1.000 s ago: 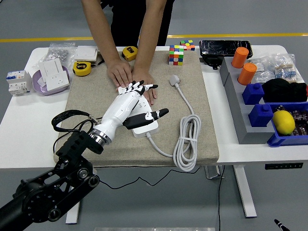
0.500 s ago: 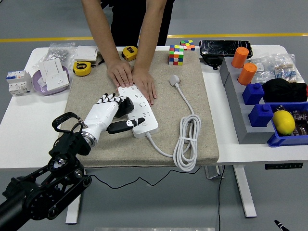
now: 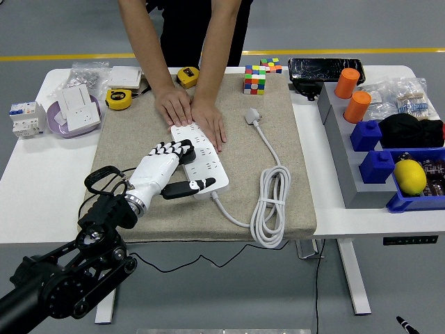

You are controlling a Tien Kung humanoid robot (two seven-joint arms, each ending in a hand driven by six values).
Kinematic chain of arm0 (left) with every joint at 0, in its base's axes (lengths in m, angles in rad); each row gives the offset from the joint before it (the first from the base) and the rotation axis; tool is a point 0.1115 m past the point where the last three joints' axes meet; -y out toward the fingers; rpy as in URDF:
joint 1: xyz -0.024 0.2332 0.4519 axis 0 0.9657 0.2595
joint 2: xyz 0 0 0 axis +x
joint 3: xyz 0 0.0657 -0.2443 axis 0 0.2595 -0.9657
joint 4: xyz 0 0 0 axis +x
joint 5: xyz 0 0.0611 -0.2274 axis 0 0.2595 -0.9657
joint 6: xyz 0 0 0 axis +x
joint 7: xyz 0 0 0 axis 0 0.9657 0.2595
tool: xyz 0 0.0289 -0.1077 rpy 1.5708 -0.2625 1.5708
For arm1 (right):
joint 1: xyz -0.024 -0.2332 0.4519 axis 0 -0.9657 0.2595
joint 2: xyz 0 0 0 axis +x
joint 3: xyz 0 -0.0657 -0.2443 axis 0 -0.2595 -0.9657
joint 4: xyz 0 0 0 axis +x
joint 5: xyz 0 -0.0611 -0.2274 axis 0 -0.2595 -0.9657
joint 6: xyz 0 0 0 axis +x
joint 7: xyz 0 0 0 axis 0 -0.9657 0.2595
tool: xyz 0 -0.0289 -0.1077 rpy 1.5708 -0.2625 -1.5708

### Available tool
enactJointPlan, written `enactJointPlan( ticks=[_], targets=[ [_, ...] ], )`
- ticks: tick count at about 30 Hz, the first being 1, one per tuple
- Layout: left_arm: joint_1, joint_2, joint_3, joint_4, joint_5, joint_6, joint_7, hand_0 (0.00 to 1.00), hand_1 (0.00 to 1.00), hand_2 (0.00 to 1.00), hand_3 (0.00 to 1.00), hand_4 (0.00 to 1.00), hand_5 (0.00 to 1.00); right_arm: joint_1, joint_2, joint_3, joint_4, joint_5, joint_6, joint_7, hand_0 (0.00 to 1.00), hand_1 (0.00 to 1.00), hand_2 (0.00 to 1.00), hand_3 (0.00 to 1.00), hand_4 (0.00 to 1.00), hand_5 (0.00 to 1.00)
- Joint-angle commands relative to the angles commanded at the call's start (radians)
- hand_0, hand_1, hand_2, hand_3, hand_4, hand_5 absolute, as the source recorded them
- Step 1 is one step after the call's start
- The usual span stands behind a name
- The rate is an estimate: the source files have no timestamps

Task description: Pick up the plug,place it near the board,insert it into the board,press the button

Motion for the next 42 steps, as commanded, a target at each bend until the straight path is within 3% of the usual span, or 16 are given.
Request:
enactJointPlan(
  ticks=[16, 22, 27, 28, 29, 34, 35, 39, 42],
  targets=[
    [-0.003, 0.001, -0.002, 0.0, 0.003, -0.002, -0.002, 0.998, 0.998, 0.959, 0.912, 0.998, 0.998, 0.002, 0.001, 0.0, 0.0, 0.003, -0.001, 0.001, 0.819, 0.738, 0.738, 0.768, 0.998, 0.914],
    [-0.004, 0.006, -0.012, -0.077, 0.011, 0.041, -0.046, 0.998, 0.998, 0.956, 0.911, 0.998, 0.998, 0.001, 0.0, -0.001, 0.0, 0.001, -0.001, -0.001, 0.82, 0.739, 0.738, 0.768, 0.998, 0.915],
    [-0.002, 0.014, 0.007, -0.206, -0.036, 0.077, -0.066, 0.998, 0.998, 0.92, 0.895, 0.998, 0.998, 0.0, -0.001, -0.002, 0.0, 0.0, 0.0, -0.001, 0.819, 0.738, 0.738, 0.768, 0.998, 0.916],
    [-0.002, 0.014, 0.012, -0.239, -0.026, 0.061, -0.046, 0.998, 0.998, 0.92, 0.895, 0.998, 0.998, -0.001, -0.001, -0.003, 0.0, -0.001, 0.0, -0.001, 0.819, 0.738, 0.738, 0.768, 0.998, 0.916],
    [-0.002, 0.013, 0.013, -0.27, -0.008, 0.035, -0.022, 0.285, 0.216, 0.323, 0.826, 0.754, 0.33, -0.001, -0.001, -0.003, 0.0, -0.001, 0.0, -0.002, 0.819, 0.737, 0.737, 0.768, 0.998, 0.918],
    [-0.014, 0.015, 0.033, -0.358, 0.042, -0.159, 0.146, 0.285, 0.216, 0.323, 0.826, 0.754, 0.33, 0.001, -0.001, -0.008, 0.0, 0.002, 0.0, -0.001, 0.819, 0.737, 0.737, 0.768, 0.998, 0.918],
    [-0.015, 0.016, 0.034, -0.362, 0.038, -0.198, 0.174, 0.166, 0.057, 0.165, 0.762, 0.528, 0.157, 0.001, -0.001, -0.008, 0.0, 0.001, 0.0, -0.002, 0.82, 0.738, 0.738, 0.768, 0.998, 0.919],
    [-0.022, 0.013, 0.035, -0.354, 0.03, -0.371, 0.299, 0.166, 0.057, 0.165, 0.762, 0.528, 0.157, 0.0, -0.002, -0.008, 0.0, 0.0, 0.0, -0.003, 0.82, 0.738, 0.738, 0.768, 0.998, 0.919],
    [-0.024, 0.012, 0.041, -0.345, 0.022, -0.428, 0.327, 0.155, 0.048, 0.157, 0.826, 0.478, 0.132, -0.001, -0.002, -0.009, 0.0, -0.001, 0.0, -0.003, 0.819, 0.738, 0.737, 0.768, 0.998, 0.924]
  ],
)
